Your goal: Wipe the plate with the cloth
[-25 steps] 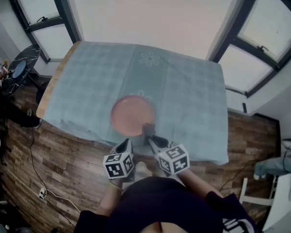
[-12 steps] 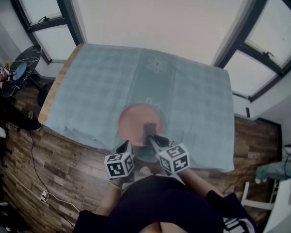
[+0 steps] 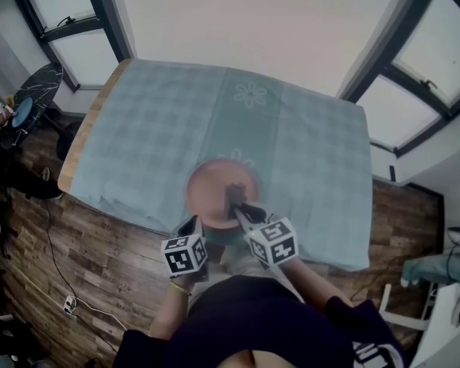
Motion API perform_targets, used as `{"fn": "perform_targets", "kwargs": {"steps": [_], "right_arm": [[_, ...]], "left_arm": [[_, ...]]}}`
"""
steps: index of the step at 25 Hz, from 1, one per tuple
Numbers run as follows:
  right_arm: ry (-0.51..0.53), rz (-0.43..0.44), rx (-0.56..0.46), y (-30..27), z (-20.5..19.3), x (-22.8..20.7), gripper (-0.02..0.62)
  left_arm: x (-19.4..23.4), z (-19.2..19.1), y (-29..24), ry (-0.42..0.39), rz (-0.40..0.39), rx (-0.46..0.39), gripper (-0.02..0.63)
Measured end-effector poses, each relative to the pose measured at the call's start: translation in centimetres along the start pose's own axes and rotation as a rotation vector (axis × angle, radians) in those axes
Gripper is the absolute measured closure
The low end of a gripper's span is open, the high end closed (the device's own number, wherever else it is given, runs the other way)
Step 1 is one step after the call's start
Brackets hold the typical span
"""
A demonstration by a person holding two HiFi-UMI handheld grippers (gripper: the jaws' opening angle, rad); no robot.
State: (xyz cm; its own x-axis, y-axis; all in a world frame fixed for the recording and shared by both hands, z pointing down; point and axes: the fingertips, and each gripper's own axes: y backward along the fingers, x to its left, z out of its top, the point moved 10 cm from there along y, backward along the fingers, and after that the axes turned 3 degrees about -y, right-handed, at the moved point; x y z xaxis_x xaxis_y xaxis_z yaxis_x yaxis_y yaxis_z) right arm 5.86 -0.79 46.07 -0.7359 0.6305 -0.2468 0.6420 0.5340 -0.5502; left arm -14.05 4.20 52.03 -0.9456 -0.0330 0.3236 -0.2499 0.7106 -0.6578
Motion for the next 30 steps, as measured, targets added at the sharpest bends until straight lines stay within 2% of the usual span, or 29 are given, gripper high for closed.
{"fn": "perform_targets", "kwargs": {"steps": [13,25,30], "right_arm": [[0.012,-0.013,0.028,-3.9,1.5,-2.5,0.563],[0.026,-0.032,0.107,-8.5,2.1,-5.2,0.563],[0.025,-0.034,0.142,-10.5,2.1,-6.1,0.563]], "left_arm": [[2.3,0.7,-3.2,0.022,0.026,0.050,0.592],[4.1,1.8,-6.5,0.037,0.043,0.097,0.587],[5.0,2.0,-7.7,0.052,0.062,0.113,0.519]]}}
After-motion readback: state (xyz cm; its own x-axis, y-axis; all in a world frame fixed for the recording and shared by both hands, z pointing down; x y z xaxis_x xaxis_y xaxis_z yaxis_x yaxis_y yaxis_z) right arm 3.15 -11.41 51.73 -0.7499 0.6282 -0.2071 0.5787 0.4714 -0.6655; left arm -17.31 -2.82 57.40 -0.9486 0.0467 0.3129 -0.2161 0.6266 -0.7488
